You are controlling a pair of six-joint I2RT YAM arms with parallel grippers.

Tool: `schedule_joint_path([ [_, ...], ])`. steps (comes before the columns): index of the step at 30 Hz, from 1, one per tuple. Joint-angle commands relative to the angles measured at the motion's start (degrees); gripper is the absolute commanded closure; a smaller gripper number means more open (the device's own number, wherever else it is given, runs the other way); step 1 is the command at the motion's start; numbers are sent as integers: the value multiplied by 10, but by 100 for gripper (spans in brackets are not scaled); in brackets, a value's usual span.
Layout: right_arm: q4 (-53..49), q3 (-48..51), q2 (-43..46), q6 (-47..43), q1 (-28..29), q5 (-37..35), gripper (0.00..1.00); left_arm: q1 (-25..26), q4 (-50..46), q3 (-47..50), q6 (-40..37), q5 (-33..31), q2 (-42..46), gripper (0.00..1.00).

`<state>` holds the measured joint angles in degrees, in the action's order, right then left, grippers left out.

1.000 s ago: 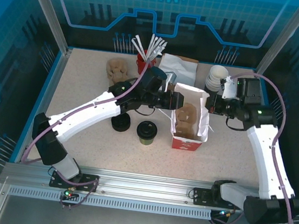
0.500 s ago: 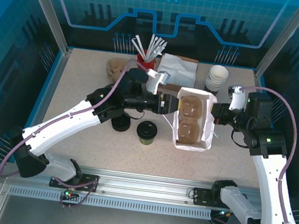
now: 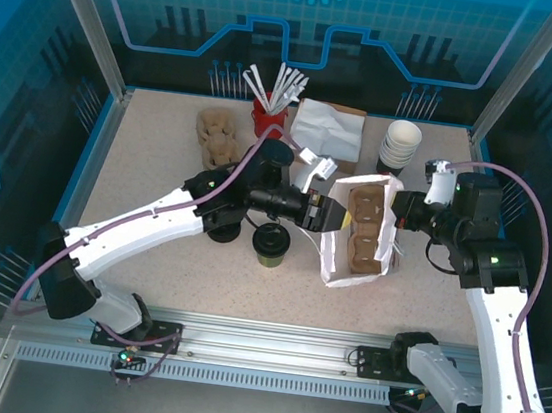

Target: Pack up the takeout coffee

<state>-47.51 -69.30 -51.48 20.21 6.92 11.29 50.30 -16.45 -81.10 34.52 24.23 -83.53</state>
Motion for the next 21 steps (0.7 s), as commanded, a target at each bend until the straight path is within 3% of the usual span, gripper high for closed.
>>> schedule_joint_path([
  [1,2,-2,9,47,-7,-18,100,29,-40,-65,-27,-57,-20,46],
  [6,-16,-8,4,128,-7,-35,100,66,-144,-157,4,-177,-92,53],
  [11,-14,-5,3,217,-3,-34,100,84,-195,-210,37,-252,-150,60],
  [21,34,35,27,294,5,-32,100,83,-278,-283,52,-296,-253,65],
])
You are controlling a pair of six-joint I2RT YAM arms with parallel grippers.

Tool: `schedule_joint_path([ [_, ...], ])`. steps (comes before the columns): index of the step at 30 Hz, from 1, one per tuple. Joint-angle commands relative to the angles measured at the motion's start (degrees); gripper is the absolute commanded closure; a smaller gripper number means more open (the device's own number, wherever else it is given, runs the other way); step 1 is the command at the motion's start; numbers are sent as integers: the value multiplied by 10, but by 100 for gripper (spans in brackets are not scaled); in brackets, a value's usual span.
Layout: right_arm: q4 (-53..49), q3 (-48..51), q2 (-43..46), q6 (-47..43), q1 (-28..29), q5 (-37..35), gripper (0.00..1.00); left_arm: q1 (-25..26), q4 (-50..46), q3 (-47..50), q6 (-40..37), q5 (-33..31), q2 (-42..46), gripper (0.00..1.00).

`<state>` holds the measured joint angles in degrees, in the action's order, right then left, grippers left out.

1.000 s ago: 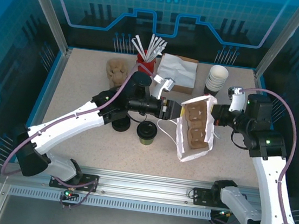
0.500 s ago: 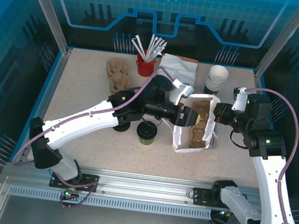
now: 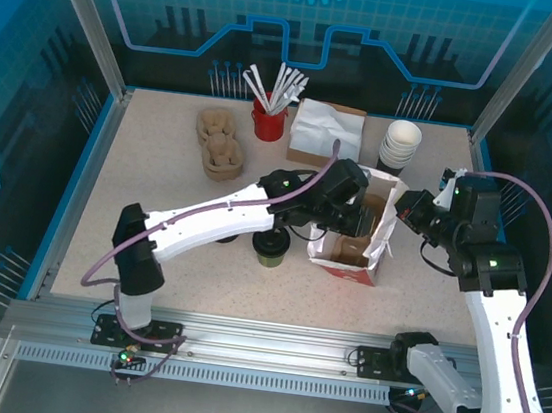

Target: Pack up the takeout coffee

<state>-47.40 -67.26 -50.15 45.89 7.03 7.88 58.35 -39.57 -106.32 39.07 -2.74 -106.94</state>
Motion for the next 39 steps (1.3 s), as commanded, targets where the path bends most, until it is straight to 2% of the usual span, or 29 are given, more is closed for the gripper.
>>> schedule_joint_path([
  [1,39,22,16,42,4,4,100,3,-49,-33,7,-25,-28,66],
  [9,56,62,26,60,13,0,100,4,-73,-54,6,-29,-84,67],
  [18,57,66,23,67,15,-14,100,13,-68,-51,6,-21,-89,66],
  [23,62,64,21,81,16,-14,100,13,-26,-27,-8,17,-81,66],
  [33,83,61,17,67,20,53,100,-12,-7,-10,26,50,-112,66],
  [39,97,72,24,62,20,86,100,-21,-14,-4,45,40,-126,66],
])
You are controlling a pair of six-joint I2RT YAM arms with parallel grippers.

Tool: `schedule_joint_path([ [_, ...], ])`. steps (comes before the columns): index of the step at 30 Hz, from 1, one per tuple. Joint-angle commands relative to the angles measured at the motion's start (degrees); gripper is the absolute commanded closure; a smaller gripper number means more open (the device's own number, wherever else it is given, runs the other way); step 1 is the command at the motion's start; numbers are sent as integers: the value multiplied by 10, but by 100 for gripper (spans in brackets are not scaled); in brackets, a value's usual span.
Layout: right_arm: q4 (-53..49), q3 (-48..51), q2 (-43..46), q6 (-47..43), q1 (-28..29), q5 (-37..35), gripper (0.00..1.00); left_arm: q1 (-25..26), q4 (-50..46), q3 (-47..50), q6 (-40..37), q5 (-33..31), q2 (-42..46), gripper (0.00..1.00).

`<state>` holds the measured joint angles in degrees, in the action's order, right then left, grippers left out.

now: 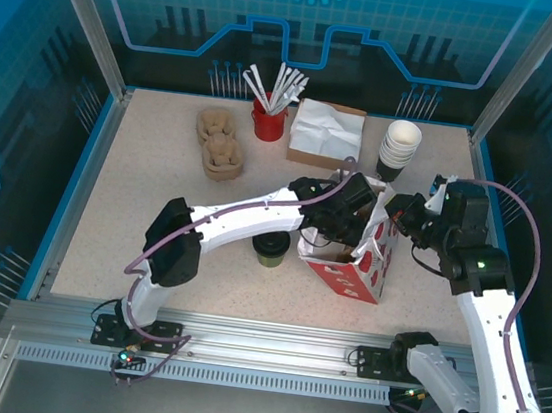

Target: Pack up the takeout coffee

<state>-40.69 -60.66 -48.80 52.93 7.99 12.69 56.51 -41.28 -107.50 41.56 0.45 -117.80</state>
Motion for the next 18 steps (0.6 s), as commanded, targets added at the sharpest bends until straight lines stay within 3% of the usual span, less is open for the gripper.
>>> schedule_joint_path([
  [1,32,8,12,-9,11,43,100,-4,3,9,23,6,-19,67],
  [18,83,24,-10,-40,11,107,100,-3,73,58,22,50,-50,70],
])
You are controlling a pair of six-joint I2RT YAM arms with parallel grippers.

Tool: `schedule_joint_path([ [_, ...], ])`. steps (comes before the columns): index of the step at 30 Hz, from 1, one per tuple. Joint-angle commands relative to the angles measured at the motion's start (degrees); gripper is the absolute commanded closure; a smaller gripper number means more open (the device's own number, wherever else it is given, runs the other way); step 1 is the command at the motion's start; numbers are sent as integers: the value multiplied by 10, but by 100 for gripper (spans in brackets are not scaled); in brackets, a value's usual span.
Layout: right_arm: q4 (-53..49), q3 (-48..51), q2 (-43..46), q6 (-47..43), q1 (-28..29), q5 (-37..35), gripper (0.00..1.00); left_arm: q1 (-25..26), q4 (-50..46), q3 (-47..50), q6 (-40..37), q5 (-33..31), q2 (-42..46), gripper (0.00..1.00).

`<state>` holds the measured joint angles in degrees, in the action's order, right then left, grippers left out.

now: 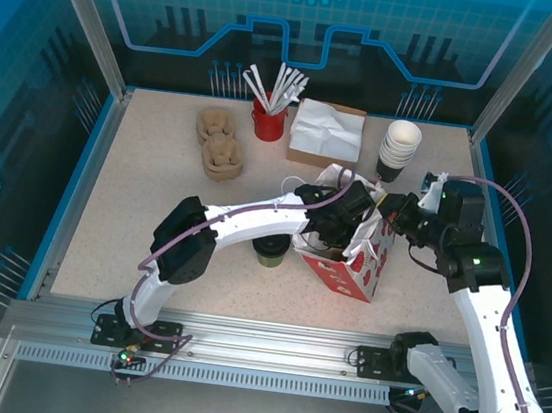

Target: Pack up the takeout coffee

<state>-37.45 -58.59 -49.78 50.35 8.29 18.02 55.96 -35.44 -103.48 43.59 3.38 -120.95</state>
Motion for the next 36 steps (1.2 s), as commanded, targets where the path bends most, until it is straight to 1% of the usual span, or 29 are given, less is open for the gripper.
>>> schedule_joint_path([
  [1,53,5,-2,-17,8,58,100,2,23,22,2,23,-21,70],
  [4,49,4,-11,-26,8,65,100,3,48,33,1,42,-28,71],
  [8,48,5,-13,-35,8,68,100,3,54,32,2,55,-42,70],
  [14,54,3,-19,-47,8,68,100,2,62,29,5,73,-59,64],
  [18,56,1,-26,-56,7,72,100,0,85,41,15,91,-63,64],
  [21,55,0,-29,-61,5,72,100,0,77,41,7,73,-44,64],
  [27,85,-7,-39,-55,-1,88,100,-9,25,30,-7,25,2,66],
  [33,154,7,-41,-19,-22,127,100,-19,-28,22,3,-17,30,67],
  [36,165,13,-40,-19,-29,136,100,-19,-51,10,-2,-39,32,68],
])
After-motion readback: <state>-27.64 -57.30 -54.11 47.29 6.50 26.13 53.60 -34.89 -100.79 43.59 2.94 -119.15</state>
